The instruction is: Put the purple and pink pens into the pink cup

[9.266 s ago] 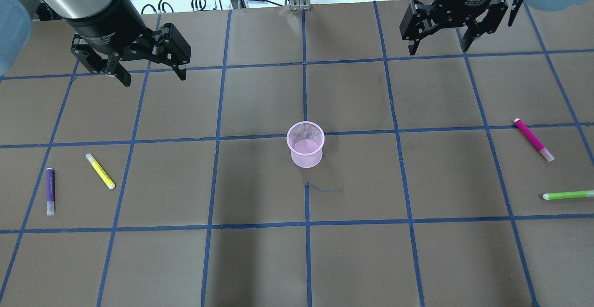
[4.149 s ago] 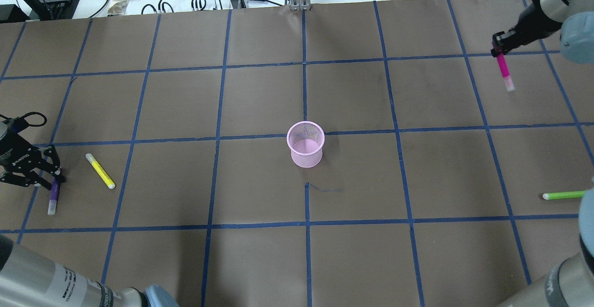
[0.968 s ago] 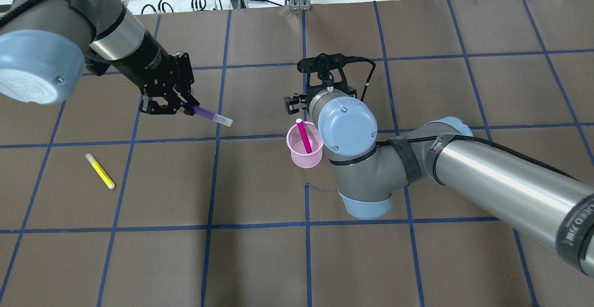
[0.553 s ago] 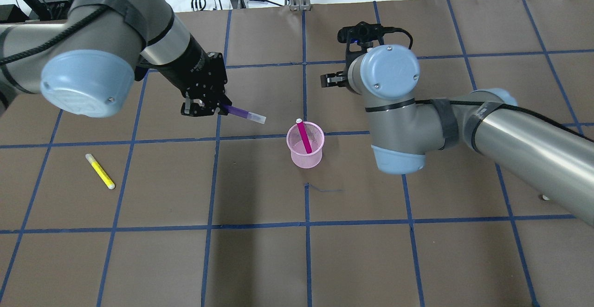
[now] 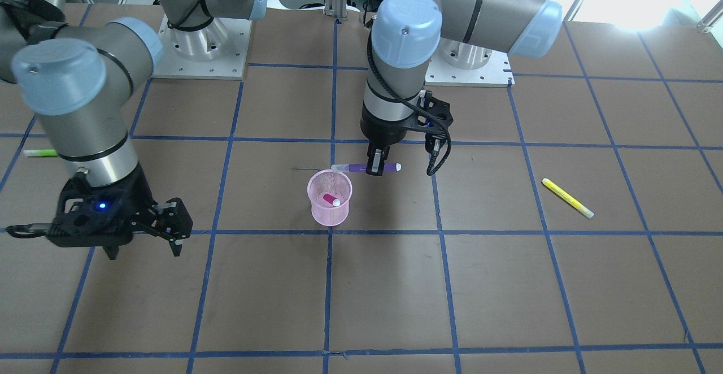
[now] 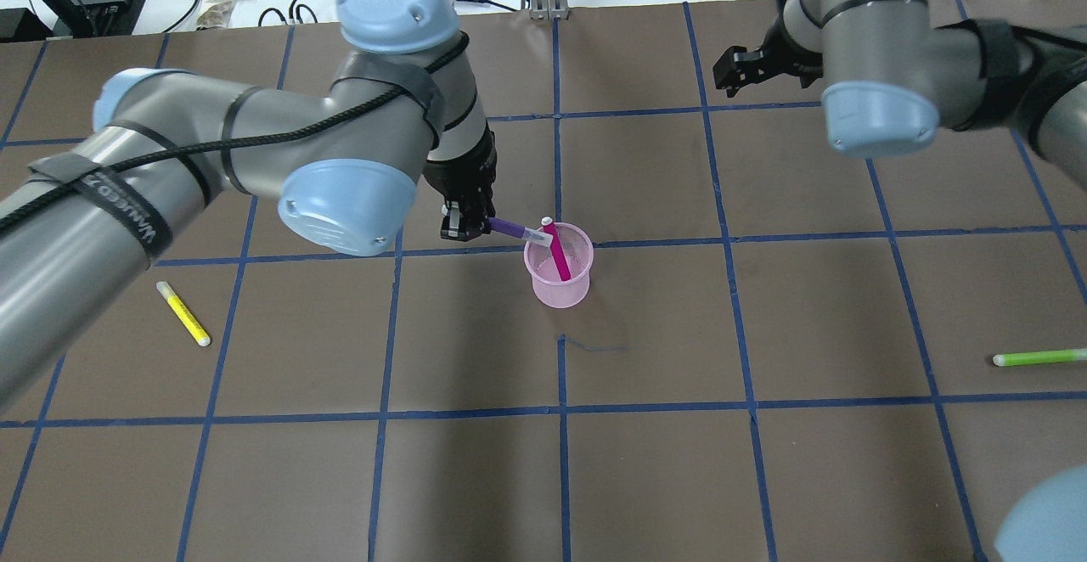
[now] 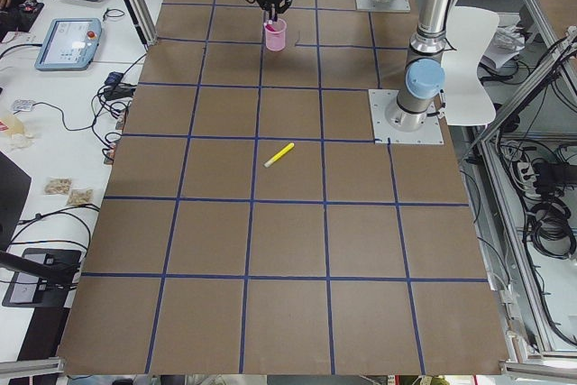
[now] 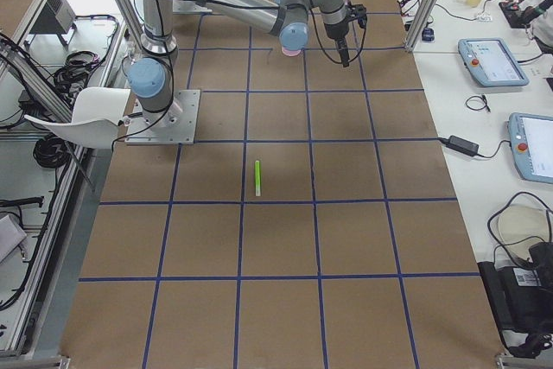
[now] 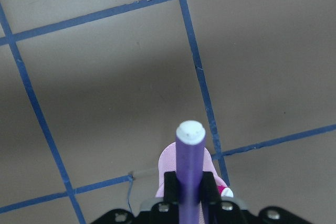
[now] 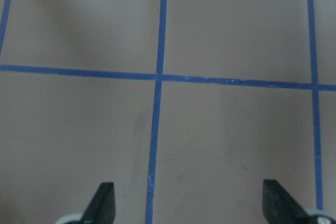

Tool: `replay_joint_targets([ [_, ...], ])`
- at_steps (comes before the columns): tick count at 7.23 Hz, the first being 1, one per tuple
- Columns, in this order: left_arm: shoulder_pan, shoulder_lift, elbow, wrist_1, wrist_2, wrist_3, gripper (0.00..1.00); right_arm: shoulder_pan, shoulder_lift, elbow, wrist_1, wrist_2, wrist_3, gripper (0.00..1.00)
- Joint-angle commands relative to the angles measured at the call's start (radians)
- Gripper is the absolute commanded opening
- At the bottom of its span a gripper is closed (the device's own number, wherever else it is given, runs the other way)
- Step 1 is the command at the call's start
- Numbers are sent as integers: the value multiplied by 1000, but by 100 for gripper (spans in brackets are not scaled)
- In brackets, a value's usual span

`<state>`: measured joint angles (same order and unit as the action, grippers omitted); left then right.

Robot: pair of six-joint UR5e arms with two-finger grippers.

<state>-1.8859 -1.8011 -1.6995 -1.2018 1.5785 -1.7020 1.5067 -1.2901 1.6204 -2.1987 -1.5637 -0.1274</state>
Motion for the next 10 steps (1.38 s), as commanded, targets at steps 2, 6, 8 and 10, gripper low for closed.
replay_joint_targets([
  [2, -131, -85, 14, 14, 144, -166, 0, 1, -55, -177, 409, -4, 8, 99],
  [6, -148, -121, 29, 8, 227, -185, 0, 4, -77, -177, 590, -28, 9, 100],
  [8, -148, -142, 53, 13, 225, -188, 0, 4, -77, -188, 573, -21, -7, 100],
  [10, -169, -161, 64, 5, 232, -229, 0, 4, -77, -178, 548, -13, -1, 100],
])
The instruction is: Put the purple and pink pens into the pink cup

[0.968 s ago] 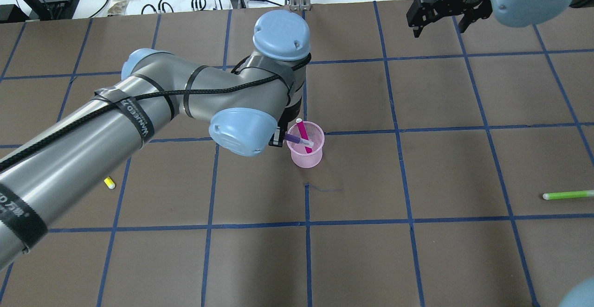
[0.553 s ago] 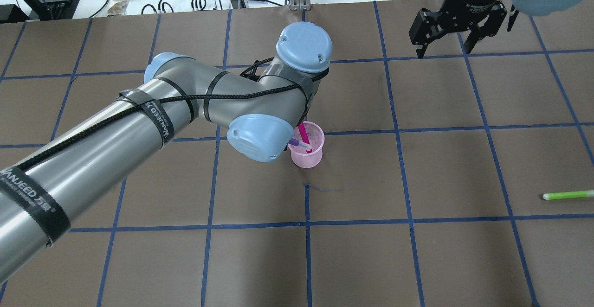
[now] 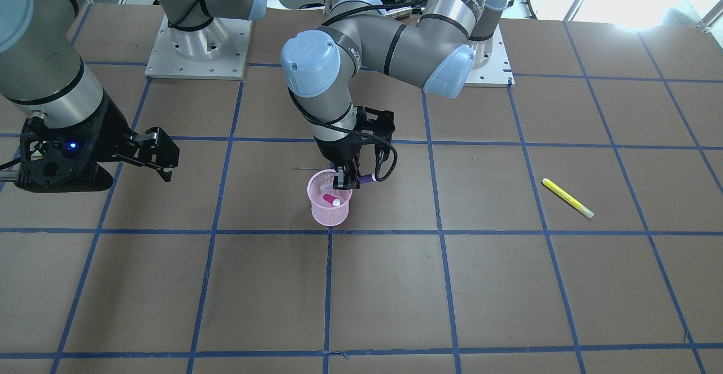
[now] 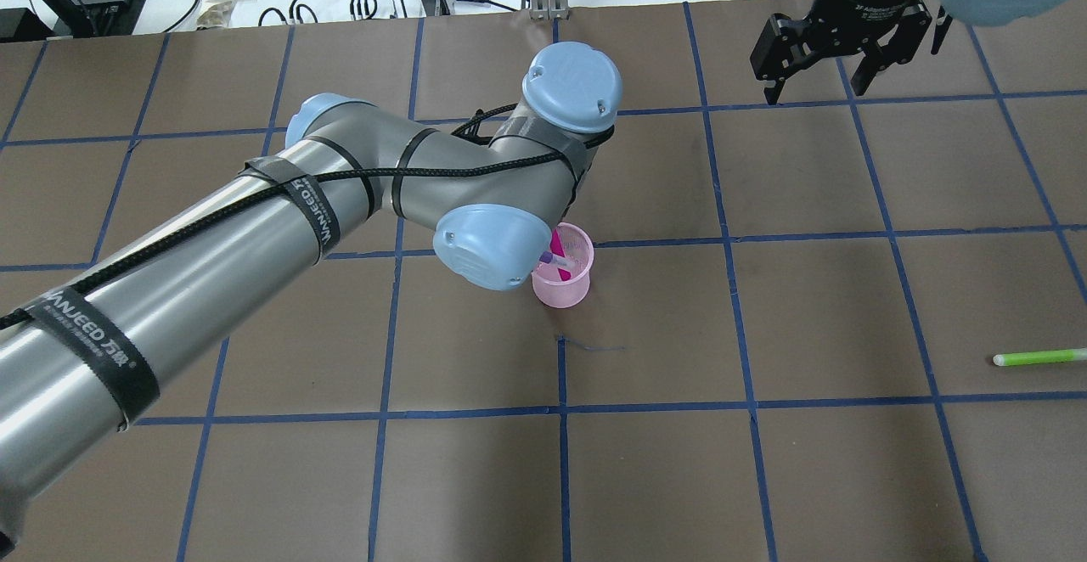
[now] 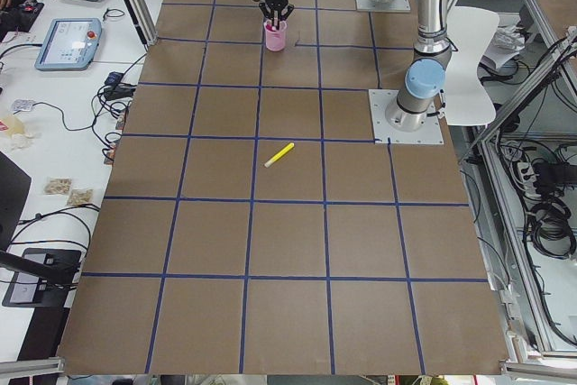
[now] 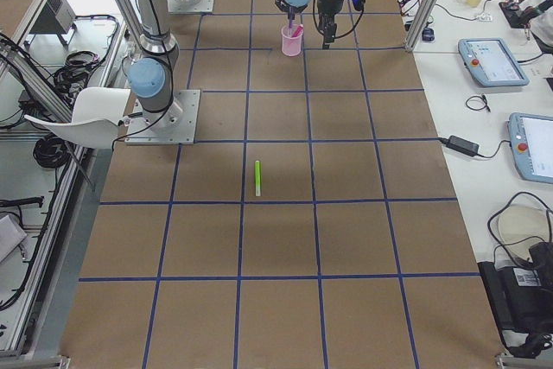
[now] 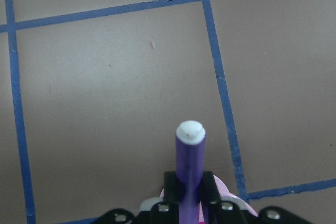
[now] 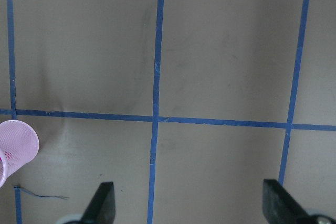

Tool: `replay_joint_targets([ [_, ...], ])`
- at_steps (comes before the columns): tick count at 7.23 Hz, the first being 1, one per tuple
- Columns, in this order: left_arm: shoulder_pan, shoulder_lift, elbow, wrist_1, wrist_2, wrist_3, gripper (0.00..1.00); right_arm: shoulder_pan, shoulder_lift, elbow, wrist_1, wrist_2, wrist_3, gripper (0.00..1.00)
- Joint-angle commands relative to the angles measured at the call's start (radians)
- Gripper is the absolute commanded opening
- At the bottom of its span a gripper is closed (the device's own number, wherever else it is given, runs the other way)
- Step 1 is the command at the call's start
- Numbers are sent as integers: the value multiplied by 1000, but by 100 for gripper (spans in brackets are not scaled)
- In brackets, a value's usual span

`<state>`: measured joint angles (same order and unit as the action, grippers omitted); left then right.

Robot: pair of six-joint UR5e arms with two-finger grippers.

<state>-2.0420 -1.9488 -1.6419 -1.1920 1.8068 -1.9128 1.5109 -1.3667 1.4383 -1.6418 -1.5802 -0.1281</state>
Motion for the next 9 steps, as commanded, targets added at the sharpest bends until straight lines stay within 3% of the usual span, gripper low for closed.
replay_joint_targets([
  [1, -23, -25, 7, -1, 5, -18, 0, 0, 0, 5, -9, 3, -1, 100],
  [2, -24, -28, 10, 2, 3, -20, 3, 0, 0, 5, -9, 2, -2, 100],
  [4, -26, -36, 22, -9, 17, -20, 98, 0, 0, 7, -9, 2, -7, 100],
  [7, 17, 36, 36, -24, 17, 99, 100, 0, 1, 8, -9, -3, -8, 100],
  [9, 125, 123, 69, -191, -50, 339, 100, -1, 1, 7, -10, -3, -10, 100],
])
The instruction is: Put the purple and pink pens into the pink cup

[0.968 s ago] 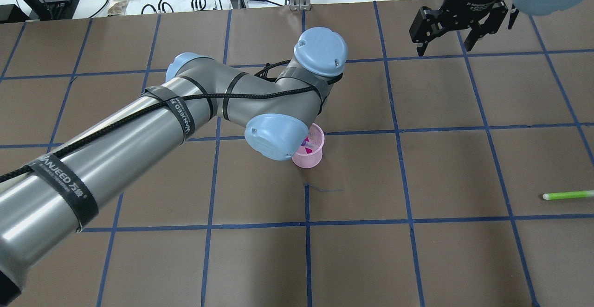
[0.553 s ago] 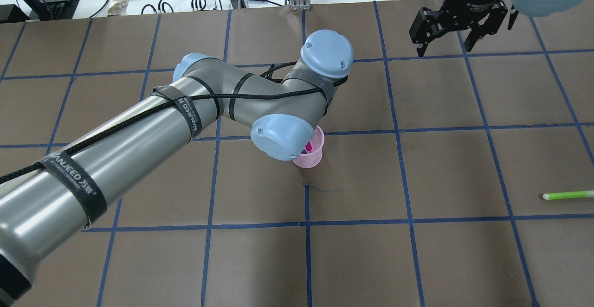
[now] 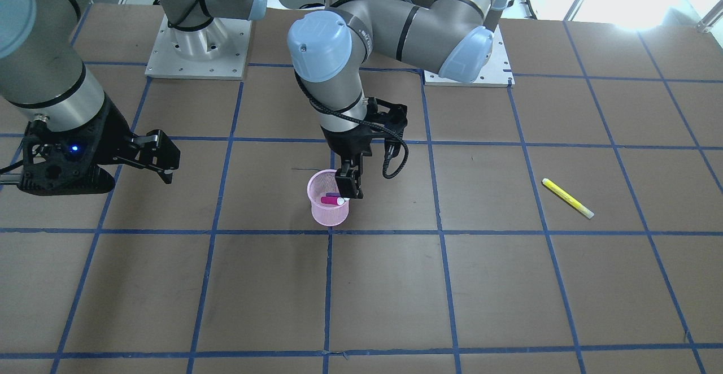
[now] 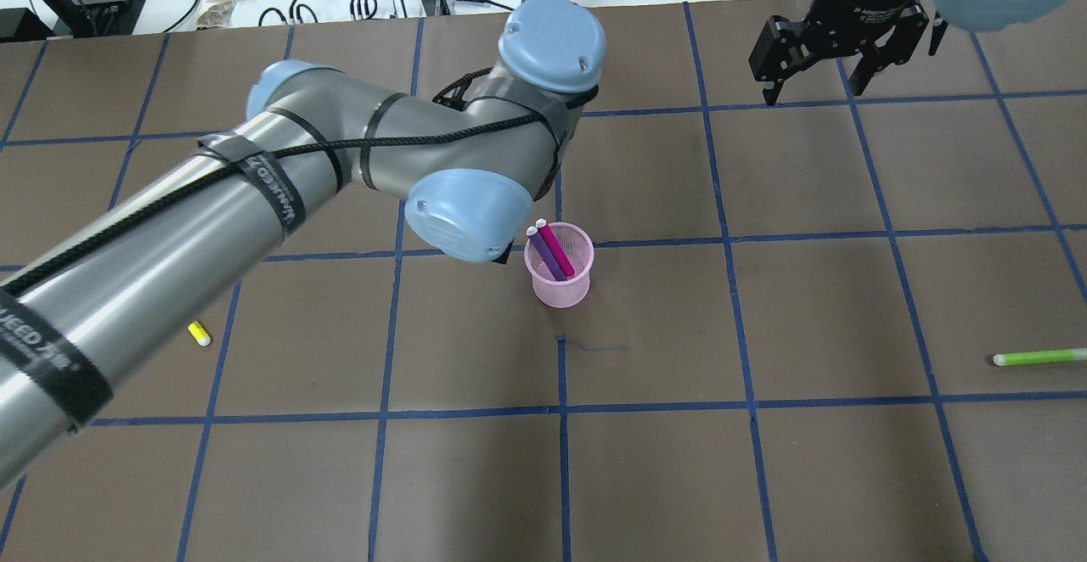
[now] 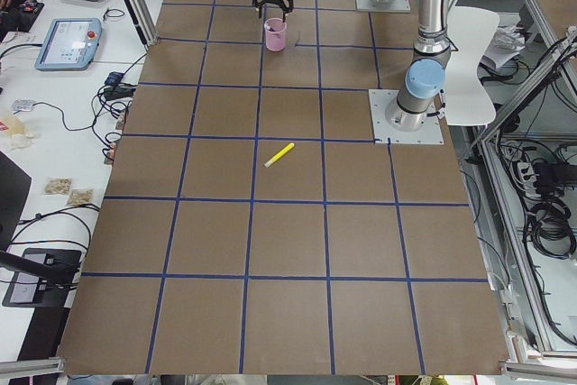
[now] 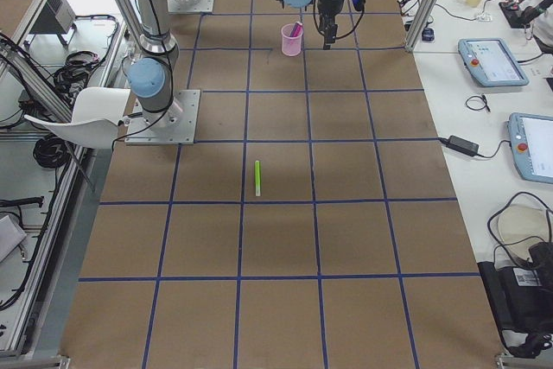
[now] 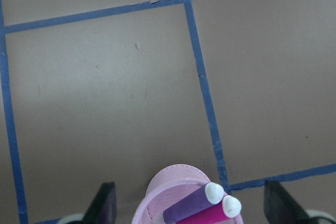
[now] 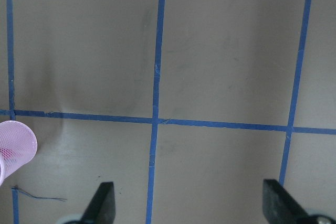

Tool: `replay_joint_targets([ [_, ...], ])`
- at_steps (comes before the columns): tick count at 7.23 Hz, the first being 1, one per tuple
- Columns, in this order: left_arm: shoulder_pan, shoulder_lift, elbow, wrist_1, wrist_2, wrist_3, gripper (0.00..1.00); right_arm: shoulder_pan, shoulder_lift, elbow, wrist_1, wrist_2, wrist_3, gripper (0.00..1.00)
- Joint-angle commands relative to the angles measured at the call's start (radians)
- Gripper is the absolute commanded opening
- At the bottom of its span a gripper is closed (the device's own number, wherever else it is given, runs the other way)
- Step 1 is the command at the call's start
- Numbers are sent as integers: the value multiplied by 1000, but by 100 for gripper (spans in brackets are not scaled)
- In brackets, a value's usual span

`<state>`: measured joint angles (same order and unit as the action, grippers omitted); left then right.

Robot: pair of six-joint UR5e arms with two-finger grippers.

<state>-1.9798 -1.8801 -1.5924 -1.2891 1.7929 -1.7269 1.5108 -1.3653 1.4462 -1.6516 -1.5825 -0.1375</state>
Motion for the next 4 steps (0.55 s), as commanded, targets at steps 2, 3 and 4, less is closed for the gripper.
replay_joint_targets([
  [2, 197, 172, 38, -259, -36, 525, 100, -1, -1, -9, -1, 7, 1, 100],
  [3, 249, 226, 37, -297, -38, 755, 100, 0, -4, -13, -1, 3, 10, 100],
  [4, 301, 271, 34, -305, -38, 967, 100, 2, -14, -15, -2, -2, 25, 100],
])
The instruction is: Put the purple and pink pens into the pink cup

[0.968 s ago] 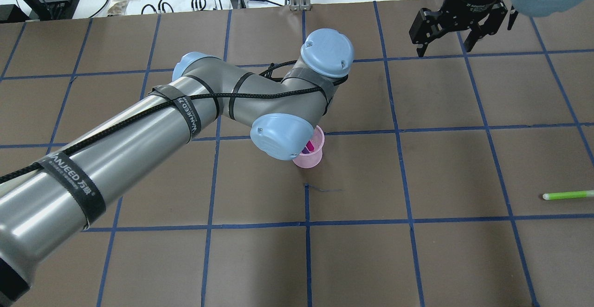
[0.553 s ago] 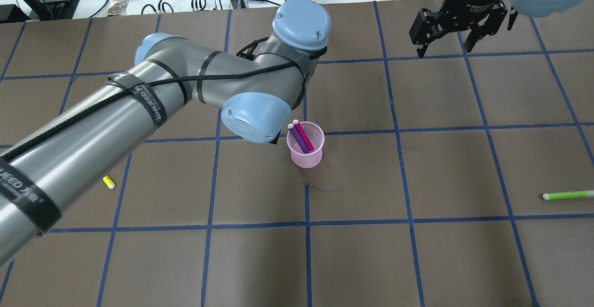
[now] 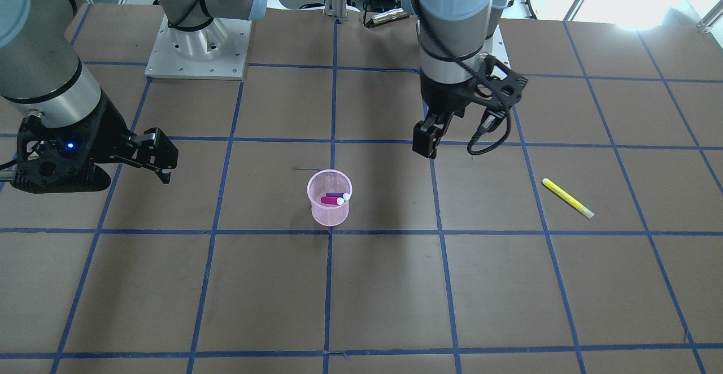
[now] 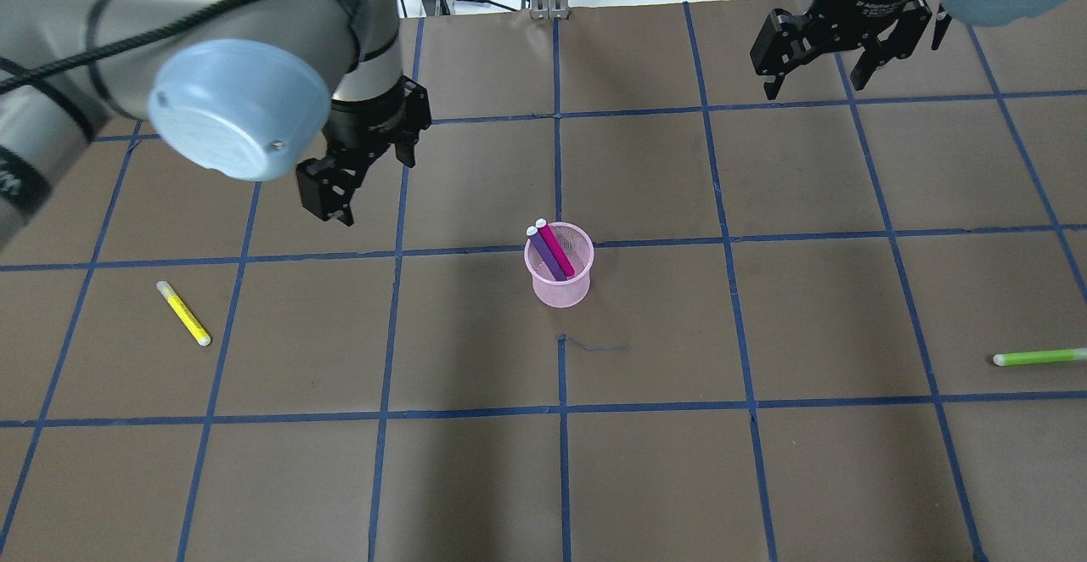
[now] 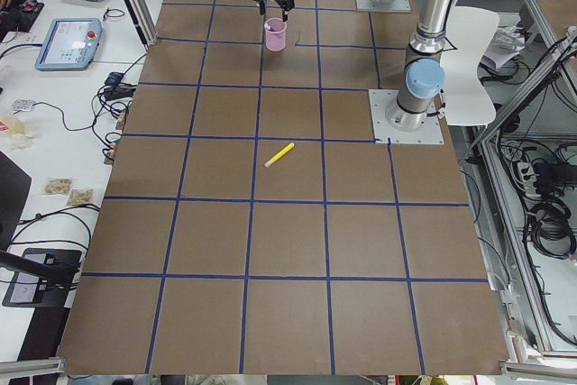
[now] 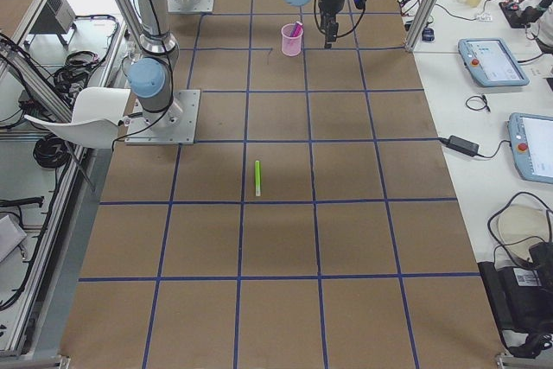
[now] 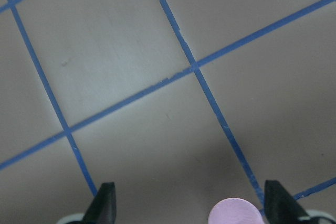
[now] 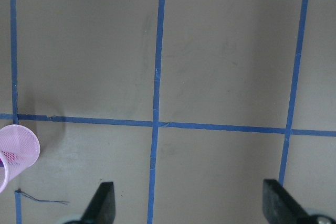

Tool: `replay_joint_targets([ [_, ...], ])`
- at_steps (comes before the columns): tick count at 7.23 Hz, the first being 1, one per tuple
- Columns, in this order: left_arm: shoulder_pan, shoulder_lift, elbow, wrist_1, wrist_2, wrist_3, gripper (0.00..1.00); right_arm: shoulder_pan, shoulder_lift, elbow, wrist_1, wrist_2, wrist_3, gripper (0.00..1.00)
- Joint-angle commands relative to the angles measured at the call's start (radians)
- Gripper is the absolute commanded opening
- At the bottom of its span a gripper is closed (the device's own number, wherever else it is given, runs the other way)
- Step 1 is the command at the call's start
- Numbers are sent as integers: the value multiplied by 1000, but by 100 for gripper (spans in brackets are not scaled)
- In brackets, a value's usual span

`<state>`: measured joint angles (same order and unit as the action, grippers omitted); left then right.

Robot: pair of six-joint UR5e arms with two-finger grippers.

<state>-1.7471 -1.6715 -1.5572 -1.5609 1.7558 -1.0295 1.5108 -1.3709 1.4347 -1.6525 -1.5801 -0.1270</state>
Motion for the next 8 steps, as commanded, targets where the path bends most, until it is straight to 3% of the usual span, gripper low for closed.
replay_joint_targets([
  [1, 125, 99, -18, -50, -5, 483, 100, 3, -22, -6, 3, -5, 62, 100],
  [2, 203, 125, -20, -50, -97, 650, 100, 17, -51, -5, 13, 3, 120, 100],
  [3, 245, 139, -23, -48, -113, 799, 100, 32, -53, -5, 13, -9, 127, 100],
  [7, 219, 127, -53, 59, -159, 1190, 100, 34, -48, -11, -1, 5, 129, 100],
  [8, 218, 125, -53, 70, -229, 1197, 100, 34, -47, -14, 0, 3, 138, 100],
])
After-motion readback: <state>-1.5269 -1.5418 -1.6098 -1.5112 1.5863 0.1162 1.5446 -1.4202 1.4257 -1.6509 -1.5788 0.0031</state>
